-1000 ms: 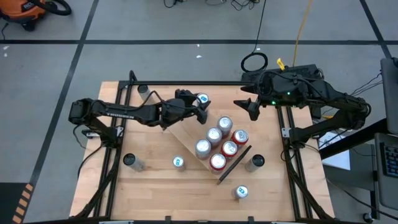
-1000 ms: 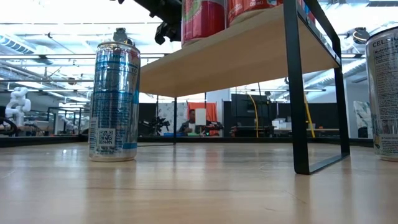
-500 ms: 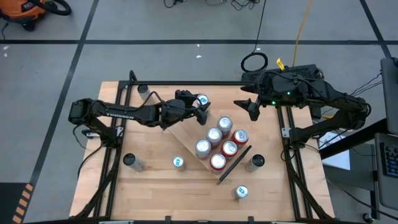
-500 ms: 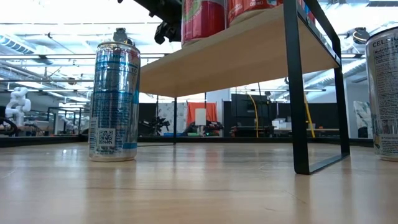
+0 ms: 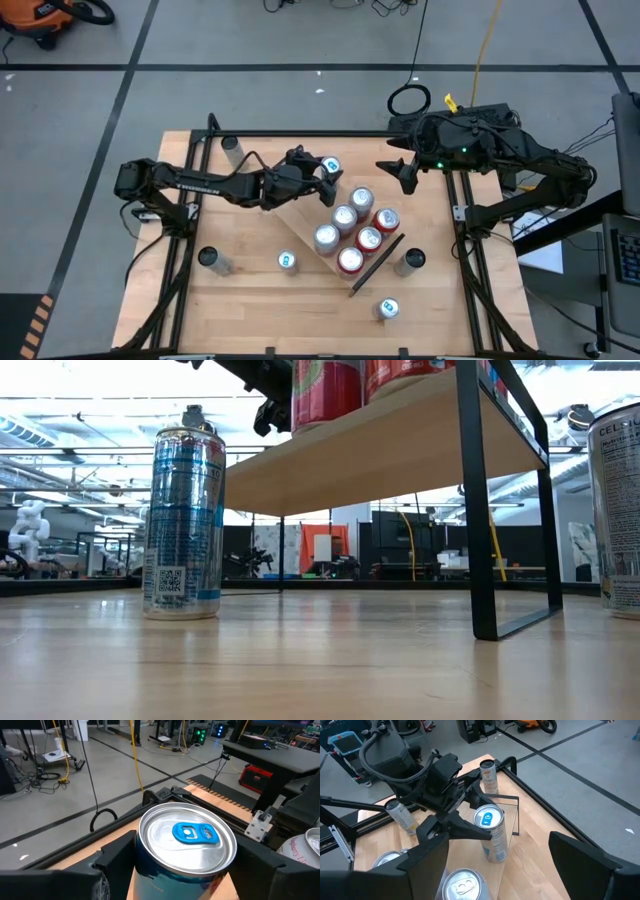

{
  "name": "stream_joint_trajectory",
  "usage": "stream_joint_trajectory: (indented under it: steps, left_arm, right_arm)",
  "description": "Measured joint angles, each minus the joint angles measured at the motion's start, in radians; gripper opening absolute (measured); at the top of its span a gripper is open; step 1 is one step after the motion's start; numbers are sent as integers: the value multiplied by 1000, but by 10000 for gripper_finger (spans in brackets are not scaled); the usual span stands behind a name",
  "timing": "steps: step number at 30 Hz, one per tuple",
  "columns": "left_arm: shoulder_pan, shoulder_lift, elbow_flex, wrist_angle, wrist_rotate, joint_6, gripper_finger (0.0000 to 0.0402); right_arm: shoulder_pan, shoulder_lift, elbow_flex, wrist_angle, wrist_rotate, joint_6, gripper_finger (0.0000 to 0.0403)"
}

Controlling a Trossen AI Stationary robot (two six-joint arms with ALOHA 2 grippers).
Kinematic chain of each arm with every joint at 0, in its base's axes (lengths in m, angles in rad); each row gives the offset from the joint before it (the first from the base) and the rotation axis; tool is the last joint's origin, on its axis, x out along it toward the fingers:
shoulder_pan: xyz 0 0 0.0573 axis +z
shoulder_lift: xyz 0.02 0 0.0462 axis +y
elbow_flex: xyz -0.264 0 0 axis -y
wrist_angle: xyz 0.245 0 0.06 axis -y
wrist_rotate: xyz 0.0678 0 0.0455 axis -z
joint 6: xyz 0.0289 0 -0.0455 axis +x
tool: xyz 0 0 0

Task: Place canned beverage on shelf
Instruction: Put the top blue soda can on the shelf

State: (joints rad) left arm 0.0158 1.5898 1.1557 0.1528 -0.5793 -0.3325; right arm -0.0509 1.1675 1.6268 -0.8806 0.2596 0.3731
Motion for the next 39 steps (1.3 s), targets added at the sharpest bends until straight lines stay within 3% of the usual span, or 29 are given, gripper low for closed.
stream_joint_trajectory:
  steps: [33,39]
  left_arm:
    - [-4,-1,42,-90,3,-25,268]
    - [-5,-1,42,-93,19,-29,314]
  right_arm:
    - [0,0,0,0,0,6,322]
    - [0,0,0,0,0,4,322]
